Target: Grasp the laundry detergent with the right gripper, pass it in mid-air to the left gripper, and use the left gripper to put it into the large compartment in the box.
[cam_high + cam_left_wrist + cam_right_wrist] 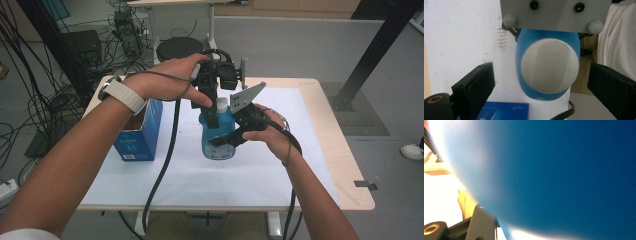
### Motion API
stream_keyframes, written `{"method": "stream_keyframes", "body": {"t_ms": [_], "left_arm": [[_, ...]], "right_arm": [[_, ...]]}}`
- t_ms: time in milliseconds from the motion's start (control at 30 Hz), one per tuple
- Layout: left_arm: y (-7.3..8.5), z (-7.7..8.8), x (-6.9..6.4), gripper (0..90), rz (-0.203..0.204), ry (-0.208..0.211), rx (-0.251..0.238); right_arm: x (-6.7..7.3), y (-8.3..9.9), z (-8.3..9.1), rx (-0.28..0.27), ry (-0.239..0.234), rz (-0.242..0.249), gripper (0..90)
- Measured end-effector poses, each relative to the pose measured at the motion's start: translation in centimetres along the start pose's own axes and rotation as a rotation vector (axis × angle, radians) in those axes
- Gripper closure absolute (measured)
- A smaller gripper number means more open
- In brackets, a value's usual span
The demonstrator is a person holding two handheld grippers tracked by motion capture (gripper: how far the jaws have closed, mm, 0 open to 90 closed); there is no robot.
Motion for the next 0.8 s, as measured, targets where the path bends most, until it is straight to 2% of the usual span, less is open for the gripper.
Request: {"method": "stream_keyframes", "body": {"t_ms": [800], "left_arm": [[-0.7, -1.3, -0.2, 9.6, -0.033, 0.005, 0.004]], "right_arm": [[0.3, -0.5, 0.1, -0.005, -0.003, 0.004, 43.3]]}}
Point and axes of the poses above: each handheld gripper's, and its own axes: z roughly backward along the jaws, y roughly out of its underside, x roughly to its left, the point moved 7 cm from there along -z, roughly forward along the jaws, and after that the axes turned 10 degrees about -y, right-handed, at the moved point
